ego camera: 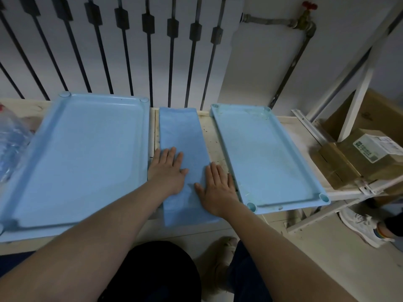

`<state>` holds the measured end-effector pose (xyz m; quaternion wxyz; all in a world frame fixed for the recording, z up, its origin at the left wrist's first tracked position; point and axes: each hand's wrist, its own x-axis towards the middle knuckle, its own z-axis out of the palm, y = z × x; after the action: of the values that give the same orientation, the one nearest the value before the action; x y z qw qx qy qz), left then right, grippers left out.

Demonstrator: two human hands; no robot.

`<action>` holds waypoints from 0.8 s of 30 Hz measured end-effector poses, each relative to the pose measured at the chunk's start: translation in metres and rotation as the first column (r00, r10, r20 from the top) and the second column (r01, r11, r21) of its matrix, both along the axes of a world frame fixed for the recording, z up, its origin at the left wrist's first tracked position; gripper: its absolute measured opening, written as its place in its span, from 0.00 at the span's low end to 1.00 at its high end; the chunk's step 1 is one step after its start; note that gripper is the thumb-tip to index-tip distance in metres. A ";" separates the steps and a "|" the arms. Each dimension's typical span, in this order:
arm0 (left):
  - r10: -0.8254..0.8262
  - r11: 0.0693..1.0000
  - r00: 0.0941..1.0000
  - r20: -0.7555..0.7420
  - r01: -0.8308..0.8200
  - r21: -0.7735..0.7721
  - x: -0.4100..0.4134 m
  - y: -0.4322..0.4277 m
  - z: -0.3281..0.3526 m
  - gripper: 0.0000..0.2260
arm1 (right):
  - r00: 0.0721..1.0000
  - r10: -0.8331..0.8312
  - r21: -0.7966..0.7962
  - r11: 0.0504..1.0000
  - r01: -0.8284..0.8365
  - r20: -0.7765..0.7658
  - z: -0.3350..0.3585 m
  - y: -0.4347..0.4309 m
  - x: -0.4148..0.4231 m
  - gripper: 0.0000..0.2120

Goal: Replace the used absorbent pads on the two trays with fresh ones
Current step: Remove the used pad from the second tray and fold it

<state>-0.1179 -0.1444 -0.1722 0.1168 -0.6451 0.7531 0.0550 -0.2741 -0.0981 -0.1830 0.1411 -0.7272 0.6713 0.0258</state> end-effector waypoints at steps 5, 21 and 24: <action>-0.078 0.997 0.992 0.100 0.076 0.027 0.014 0.000 0.010 0.28 | 1.000 0.001 -0.024 1.000 -0.002 -0.028 0.008 -0.006 0.008 0.35; -0.259 0.965 0.966 -0.021 0.260 0.028 0.045 -0.054 0.041 0.28 | 1.000 -0.001 -0.001 1.000 0.001 -0.028 -0.001 -0.095 0.029 0.33; -0.215 0.971 0.975 0.056 0.220 -0.093 0.042 -0.089 0.042 0.27 | 0.999 -0.006 -0.051 0.999 0.003 -0.044 0.001 -0.120 0.034 0.33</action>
<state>-0.0757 -0.2330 -0.1302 0.1071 -0.5648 0.8181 -0.0102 -0.2398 -0.2185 -0.1824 0.1078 -0.7282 0.6764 0.0246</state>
